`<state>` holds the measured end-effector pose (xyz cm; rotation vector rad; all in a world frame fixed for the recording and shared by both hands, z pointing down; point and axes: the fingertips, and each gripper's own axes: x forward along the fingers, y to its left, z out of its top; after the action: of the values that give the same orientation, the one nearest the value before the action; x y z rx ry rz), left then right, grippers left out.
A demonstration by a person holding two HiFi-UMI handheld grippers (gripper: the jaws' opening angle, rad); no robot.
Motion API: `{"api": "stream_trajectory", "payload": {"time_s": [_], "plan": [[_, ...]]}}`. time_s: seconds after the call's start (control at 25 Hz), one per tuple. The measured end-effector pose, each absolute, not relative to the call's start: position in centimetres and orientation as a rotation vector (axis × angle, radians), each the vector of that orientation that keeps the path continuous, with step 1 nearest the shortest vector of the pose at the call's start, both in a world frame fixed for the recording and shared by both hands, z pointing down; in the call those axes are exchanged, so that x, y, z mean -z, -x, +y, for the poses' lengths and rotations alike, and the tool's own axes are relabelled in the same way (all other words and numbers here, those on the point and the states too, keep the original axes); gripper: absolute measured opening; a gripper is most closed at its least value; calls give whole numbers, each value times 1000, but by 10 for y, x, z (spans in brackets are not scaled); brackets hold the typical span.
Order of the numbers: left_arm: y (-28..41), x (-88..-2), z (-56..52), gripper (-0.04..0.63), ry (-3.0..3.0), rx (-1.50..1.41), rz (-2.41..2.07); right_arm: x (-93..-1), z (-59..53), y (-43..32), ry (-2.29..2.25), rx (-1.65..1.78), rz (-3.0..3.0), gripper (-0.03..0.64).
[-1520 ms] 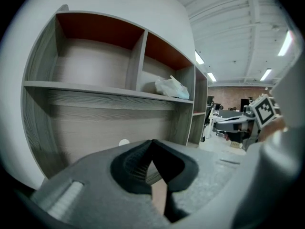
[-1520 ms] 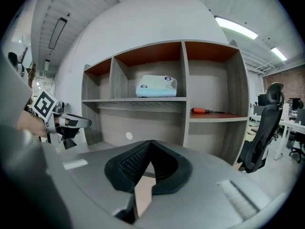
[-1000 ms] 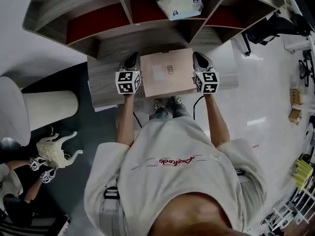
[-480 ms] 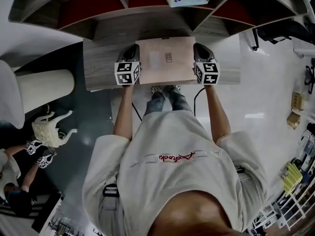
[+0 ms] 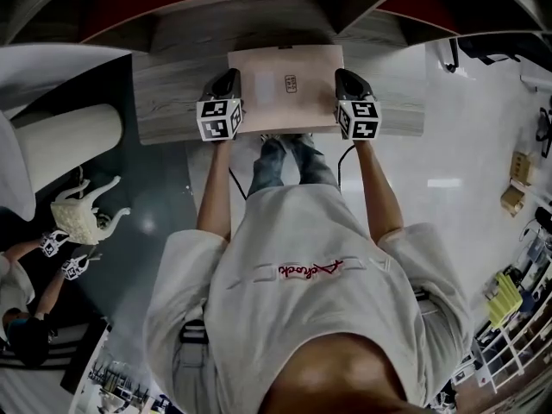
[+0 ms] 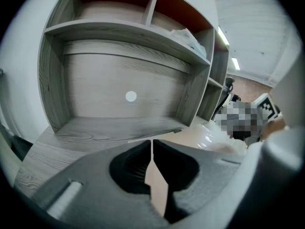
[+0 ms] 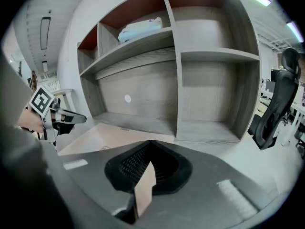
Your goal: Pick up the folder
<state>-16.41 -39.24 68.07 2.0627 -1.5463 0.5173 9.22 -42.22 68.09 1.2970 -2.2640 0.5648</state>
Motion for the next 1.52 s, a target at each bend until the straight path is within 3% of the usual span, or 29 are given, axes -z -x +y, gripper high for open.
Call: {"api": "stream_trajectory", "payload": {"time_s": [0.24, 0.48, 0.68, 0.92, 1.4, 1.52], "plan": [[165, -696, -386, 55, -2020, -520, -1538, -696, -415, -96, -1306, -620, -2248, 8], [165, -710, -386, 250, -1974, -503, -1515, -712, -418, -94, -1310, -703, -2244, 289], [157, -724, -385, 379, -1943, -486, -1445, -726, -423, -92, -1304, -841, -2243, 428], [146, -739, -382, 460, -1918, -464, -1365, -742, -421, -85, -1223, -942, -2217, 463], [138, -750, -383, 469, -1913, -465, -1329, -754, -422, -78, -1128, -1082, -2192, 476], [136, -750, -385, 469, -1909, -469, -1333, -755, -423, -76, -1104, -1142, -2193, 449]]}}
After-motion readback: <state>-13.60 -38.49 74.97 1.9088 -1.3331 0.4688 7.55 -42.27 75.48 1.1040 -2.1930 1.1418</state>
